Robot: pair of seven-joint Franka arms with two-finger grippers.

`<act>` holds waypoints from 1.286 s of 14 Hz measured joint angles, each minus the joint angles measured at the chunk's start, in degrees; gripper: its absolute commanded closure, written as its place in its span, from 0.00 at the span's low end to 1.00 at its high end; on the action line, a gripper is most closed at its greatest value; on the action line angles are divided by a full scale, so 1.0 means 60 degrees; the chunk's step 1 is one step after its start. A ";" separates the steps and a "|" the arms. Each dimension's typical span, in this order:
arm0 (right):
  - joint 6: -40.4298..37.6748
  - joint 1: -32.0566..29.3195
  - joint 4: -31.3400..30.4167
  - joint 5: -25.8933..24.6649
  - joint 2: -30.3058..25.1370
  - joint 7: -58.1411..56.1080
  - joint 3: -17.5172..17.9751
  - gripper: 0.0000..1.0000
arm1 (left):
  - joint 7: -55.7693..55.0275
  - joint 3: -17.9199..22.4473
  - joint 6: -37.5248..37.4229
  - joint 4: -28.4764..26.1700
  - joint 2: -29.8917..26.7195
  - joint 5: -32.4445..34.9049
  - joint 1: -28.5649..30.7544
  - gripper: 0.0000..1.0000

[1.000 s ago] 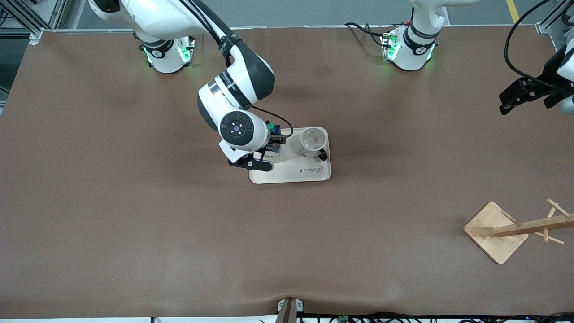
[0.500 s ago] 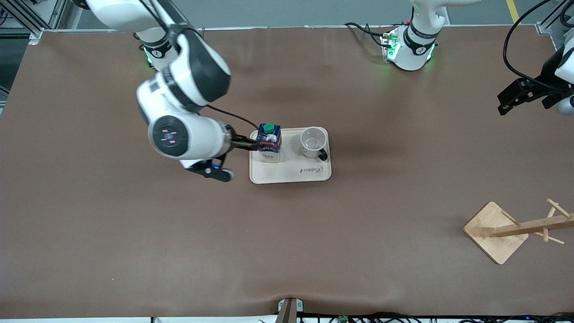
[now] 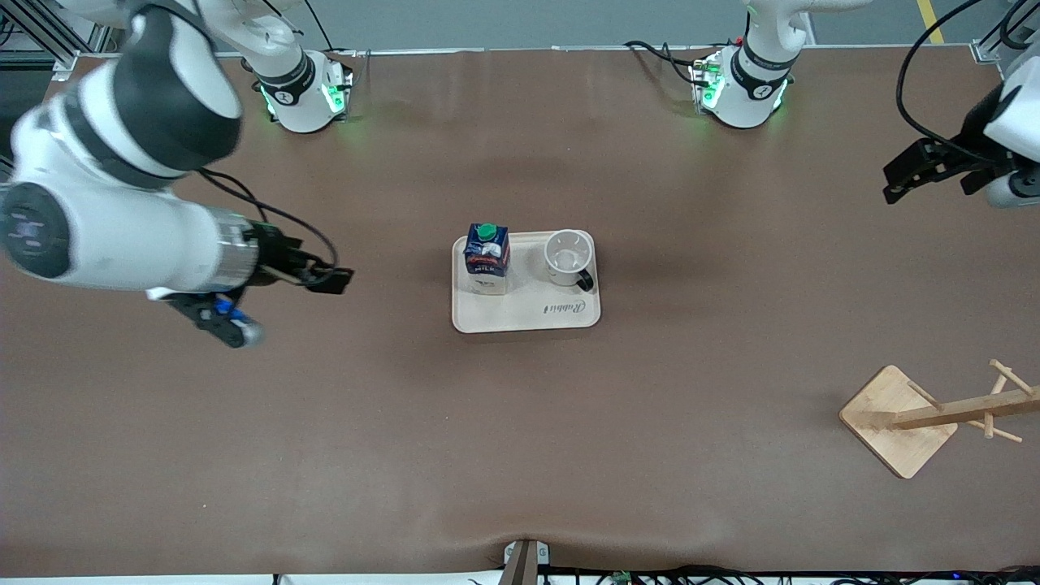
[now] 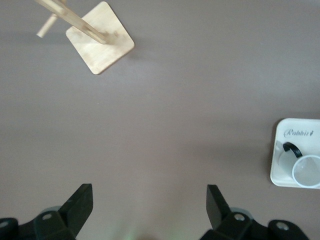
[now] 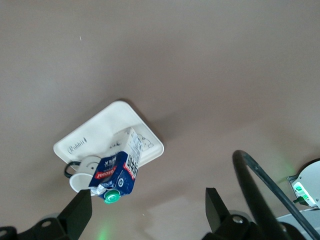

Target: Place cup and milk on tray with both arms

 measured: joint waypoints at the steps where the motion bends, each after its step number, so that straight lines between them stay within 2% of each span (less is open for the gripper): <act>1: -0.0027 -0.0158 0.0023 -0.0184 -0.0212 -0.0170 -0.0003 0.00 | -0.0046 -0.0140 -0.0047 -0.0021 0.0022 -0.0001 -0.0033 0.00; 5: -0.0475 -0.0408 -0.0165 -0.2235 -0.1100 -0.3241 -0.0020 0.00 | -0.0072 -0.0233 -0.0055 -0.0046 0.0112 -0.0009 -0.0047 0.00; 6: -0.0432 -0.0538 -0.0381 -0.2445 -0.1295 -0.3756 -0.0032 0.00 | -0.0062 -0.0221 -0.0052 -0.0044 0.0112 -0.0025 -0.0039 0.00; 10: -0.0061 -0.1821 -0.1534 -0.2563 -0.2092 -0.6546 -0.0074 0.00 | -0.0050 -0.0205 -0.0042 0.0069 0.0112 -0.0048 -0.0019 0.00; 14: 0.0553 -0.2255 -0.3087 -0.2663 -0.3231 -0.6958 -0.0088 0.00 | -0.0050 -0.0154 -0.0042 0.0213 0.0115 -0.0049 0.0019 0.00; 16: 0.0752 -0.2373 -0.3250 -0.2722 -0.3570 -0.6965 -0.0091 0.00 | -0.0050 -0.0156 -0.0042 0.0237 0.0127 -0.0049 0.0016 0.00; 18: 0.0623 -0.2508 -0.2783 -0.2751 -0.3768 -0.6966 -0.0094 0.00 | -0.0049 -0.0169 -0.0042 0.0247 0.0133 -0.0053 -0.0006 0.00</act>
